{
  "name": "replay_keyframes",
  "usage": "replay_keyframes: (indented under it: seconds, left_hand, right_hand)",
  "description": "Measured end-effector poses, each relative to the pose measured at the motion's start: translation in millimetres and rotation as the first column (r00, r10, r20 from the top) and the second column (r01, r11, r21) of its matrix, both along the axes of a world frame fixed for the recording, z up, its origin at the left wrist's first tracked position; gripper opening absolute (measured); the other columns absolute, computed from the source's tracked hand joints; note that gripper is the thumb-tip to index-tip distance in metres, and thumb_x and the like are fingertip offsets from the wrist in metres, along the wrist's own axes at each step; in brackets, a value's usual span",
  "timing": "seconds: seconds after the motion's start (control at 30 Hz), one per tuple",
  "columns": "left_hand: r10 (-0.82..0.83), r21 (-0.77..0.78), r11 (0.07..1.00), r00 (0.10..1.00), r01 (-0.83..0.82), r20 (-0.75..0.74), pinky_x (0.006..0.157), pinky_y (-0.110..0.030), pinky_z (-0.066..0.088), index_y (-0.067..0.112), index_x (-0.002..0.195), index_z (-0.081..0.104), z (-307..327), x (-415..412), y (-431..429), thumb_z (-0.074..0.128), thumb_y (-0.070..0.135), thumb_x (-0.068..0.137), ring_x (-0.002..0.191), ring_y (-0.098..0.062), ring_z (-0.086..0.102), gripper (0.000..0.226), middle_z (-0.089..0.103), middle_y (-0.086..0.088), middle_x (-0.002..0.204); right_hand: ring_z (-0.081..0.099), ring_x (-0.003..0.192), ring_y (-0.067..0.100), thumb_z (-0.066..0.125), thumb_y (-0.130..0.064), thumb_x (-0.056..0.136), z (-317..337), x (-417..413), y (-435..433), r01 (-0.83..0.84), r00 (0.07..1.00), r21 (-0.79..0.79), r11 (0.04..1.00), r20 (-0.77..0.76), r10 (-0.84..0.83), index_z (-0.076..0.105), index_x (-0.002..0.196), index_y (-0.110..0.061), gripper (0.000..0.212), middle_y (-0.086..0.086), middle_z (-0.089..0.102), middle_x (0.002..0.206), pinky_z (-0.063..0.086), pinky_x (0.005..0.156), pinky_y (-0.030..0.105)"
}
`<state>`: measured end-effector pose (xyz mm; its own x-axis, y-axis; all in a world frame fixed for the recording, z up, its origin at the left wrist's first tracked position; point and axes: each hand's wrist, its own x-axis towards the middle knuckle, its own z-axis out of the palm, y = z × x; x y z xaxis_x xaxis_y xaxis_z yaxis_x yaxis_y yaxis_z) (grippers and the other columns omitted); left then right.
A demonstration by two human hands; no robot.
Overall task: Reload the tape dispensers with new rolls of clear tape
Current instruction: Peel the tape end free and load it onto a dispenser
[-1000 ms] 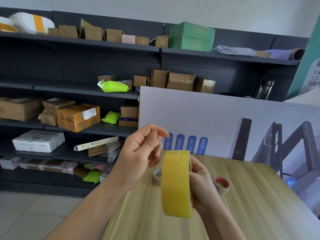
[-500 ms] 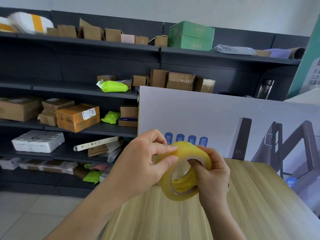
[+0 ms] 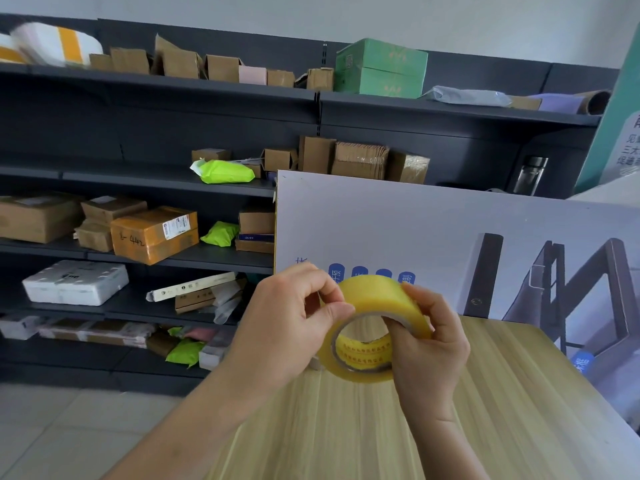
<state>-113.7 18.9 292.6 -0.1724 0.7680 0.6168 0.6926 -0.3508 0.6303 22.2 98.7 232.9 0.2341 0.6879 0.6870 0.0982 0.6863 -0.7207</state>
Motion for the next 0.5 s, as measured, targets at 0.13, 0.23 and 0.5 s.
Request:
replay_keyframes:
  seconds: [0.13, 0.23, 0.5]
  left_hand:
    - [-0.084, 0.033, 0.996, 0.992, 0.081, 0.092, 0.064, -0.027, 0.047, 0.028, 0.090, 0.065, -1.9, -2.9, 5.3, 0.075, 0.027, 0.079, 0.072, -0.016, 0.053, 0.015, 0.053, 0.005, 0.074]
    - [-0.105, -0.037, 0.994, 0.994, 0.105, 0.016, 0.073, -0.015, 0.044, 0.037, 0.103, 0.064, -4.5, -4.4, 13.4, 0.074, 0.051, 0.071, 0.090, -0.005, 0.049, 0.037, 0.046, 0.008, 0.094]
    - [-0.098, 0.103, 0.991, 0.986, 0.084, 0.137, 0.084, -0.022, 0.050, 0.030, 0.111, 0.066, -23.1, -18.1, 31.3, 0.062, 0.030, 0.083, 0.100, -0.008, 0.061, 0.029, 0.065, 0.011, 0.104]
  right_hand:
    - [0.060, 0.076, 0.017, 0.077, -0.001, 0.068, 6.3, 1.6, 1.6, 0.025, 0.996, 0.022, 0.999, 0.084, -0.027, 0.065, 0.092, -0.021, 0.033, -0.007, 0.063, 0.086, 0.045, 0.063, 0.013]
    - [0.059, 0.076, 0.013, 0.068, -0.023, 0.067, 14.0, -2.6, -5.2, -0.008, 0.994, -0.008, 1.000, 0.113, 0.009, 0.064, 0.091, -0.026, 0.024, -0.012, 0.063, 0.085, 0.046, 0.063, 0.016]
    - [0.067, 0.093, 0.013, 0.081, -0.036, 0.056, 32.3, 12.0, -16.7, -0.552, 0.827, -0.318, 0.771, -0.086, 0.556, 0.057, 0.118, -0.031, 0.066, -0.004, 0.066, 0.106, 0.056, 0.073, 0.026]
